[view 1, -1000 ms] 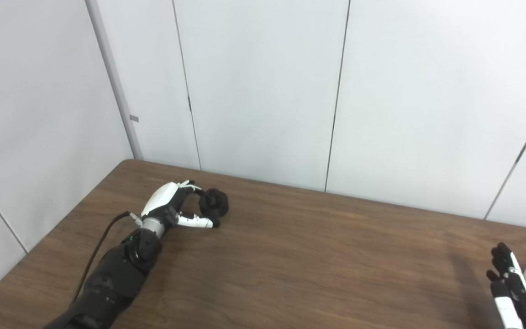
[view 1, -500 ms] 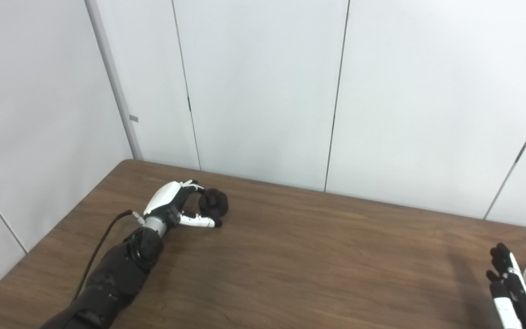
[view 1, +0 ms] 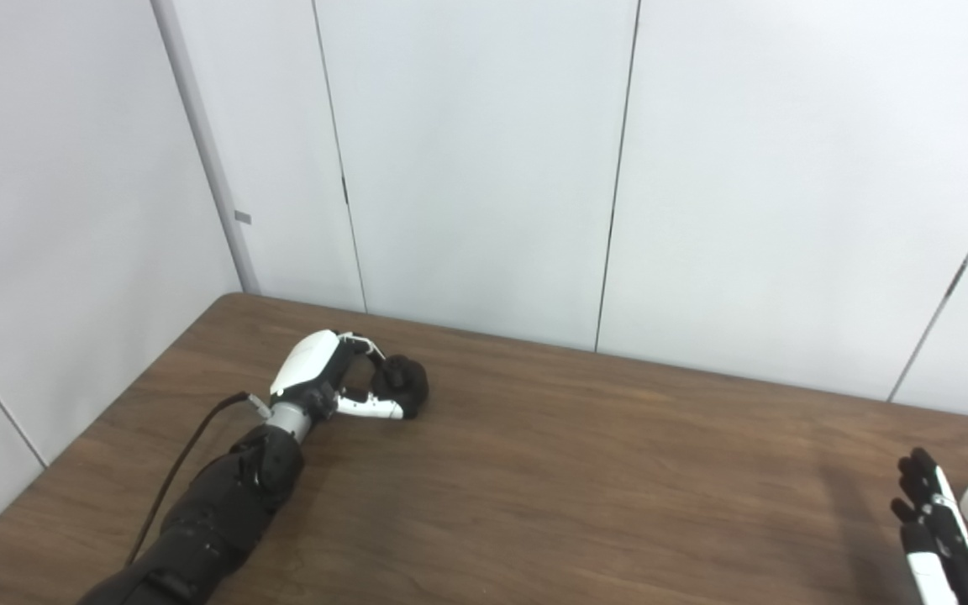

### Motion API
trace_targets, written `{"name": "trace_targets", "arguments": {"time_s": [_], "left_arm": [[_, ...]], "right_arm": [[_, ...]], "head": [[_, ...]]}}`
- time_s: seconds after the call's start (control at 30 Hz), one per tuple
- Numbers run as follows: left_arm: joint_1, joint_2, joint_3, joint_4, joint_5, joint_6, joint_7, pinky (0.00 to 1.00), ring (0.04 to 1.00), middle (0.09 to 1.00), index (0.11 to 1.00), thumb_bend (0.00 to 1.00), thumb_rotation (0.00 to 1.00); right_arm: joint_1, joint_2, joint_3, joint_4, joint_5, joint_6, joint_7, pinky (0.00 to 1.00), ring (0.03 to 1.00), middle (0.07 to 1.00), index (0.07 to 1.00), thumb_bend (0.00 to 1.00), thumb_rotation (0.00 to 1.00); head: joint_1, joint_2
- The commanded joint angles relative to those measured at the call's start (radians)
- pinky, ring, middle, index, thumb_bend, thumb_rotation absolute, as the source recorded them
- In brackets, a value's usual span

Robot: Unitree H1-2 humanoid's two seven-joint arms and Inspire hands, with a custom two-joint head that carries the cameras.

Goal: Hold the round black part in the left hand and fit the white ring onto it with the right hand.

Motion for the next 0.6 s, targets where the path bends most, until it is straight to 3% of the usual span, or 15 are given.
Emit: {"name": "trace_targets", "arguments": {"time_s": [0.0, 0.33, 0.57], "left_arm": [[-0.039, 0.012, -0.001, -0.006, 0.007, -0.033, 0.006, 1.0, 0.904, 0.717, 0.482, 0.52, 0.05], [-0.026, 0.017, -0.01, -0.02, 0.013, -0.065, 0.001, 1.0, 0.896, 0.713, 0.482, 0.52, 0.05], [0.058, 0.026, -0.035, -0.188, 0.044, -0.063, -0.072, 1.0, 0.9, 0.718, 0.482, 0.52, 0.05]], "right_arm": [[0.058, 0.033, 0.014, 0.03, 0.008, 0.008, -0.008, 0.98, 0.994, 0.974, 0.985, 0.52, 0.9], [0.057, 0.038, 0.017, 0.018, 0.006, 0.021, -0.007, 0.95, 0.996, 0.983, 0.992, 0.5, 0.9], [0.067, 0.051, 0.019, -0.052, -0.014, 0.072, -0.015, 0.99, 1.0, 0.978, 0.984, 0.52, 0.91]], "head": [[0.0, 0.005], [-0.025, 0.023], [-0.07, 0.049]]}}
